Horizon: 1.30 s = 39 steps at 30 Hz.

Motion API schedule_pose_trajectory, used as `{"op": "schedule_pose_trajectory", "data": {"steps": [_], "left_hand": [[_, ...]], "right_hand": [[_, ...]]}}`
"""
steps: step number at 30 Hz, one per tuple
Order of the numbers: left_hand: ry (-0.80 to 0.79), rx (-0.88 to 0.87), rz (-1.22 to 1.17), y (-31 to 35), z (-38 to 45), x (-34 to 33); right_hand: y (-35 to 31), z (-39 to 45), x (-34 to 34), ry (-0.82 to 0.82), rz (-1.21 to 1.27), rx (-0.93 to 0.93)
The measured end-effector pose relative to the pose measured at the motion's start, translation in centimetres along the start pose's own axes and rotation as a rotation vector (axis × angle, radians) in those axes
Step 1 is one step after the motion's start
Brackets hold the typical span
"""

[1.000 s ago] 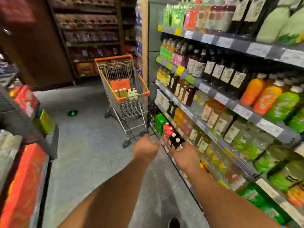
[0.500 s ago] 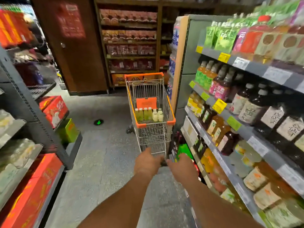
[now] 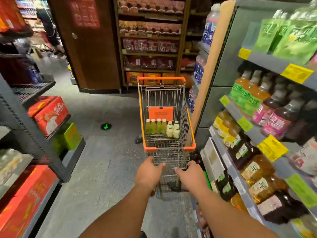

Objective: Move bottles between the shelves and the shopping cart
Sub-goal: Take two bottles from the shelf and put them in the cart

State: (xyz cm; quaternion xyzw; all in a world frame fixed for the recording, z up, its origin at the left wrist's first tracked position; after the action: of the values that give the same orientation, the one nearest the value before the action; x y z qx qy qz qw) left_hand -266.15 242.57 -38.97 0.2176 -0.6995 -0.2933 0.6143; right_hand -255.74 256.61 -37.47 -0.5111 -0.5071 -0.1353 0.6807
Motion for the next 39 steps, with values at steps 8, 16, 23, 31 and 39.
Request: {"op": "schedule_pose_trajectory", "data": {"steps": [8, 16, 23, 31, 39], "left_hand": [[-0.056, 0.032, -0.042, 4.4, 16.6, -2.8], [-0.073, 0.072, 0.028, 6.5, 29.1, -5.7], [-0.116, 0.132, 0.093, 7.7, 39.9, -12.1], [-0.11, 0.364, 0.098, 5.9, 53.7, -21.4], [-0.11, 0.503, 0.153, 1.9, 65.6, -32.2]], "right_hand": [[-7.5, 14.4, -5.3, 0.005, -0.025, -0.014], [-12.5, 25.2, -11.1, -0.064, -0.026, -0.033], [-14.2, 36.4, -18.4, -0.185, -0.036, -0.036], [-15.9, 50.5, -31.0, -0.31, -0.059, -0.133], [-17.1, 60.1, -44.0, -0.36, -0.166, -0.002]]}}
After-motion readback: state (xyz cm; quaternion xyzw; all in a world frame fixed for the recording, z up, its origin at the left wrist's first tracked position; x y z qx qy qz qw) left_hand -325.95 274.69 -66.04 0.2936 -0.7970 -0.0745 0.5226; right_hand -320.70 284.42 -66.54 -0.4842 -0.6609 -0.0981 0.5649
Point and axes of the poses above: each hand's wrist, its own z-axis towards the middle knuckle, its own x-axis out of the back of the hand, y = z × x, the point moved 2 cm from there along z, towards the middle knuckle, and after that the axes turned 14 degrees about y, right-handed, at the moved point
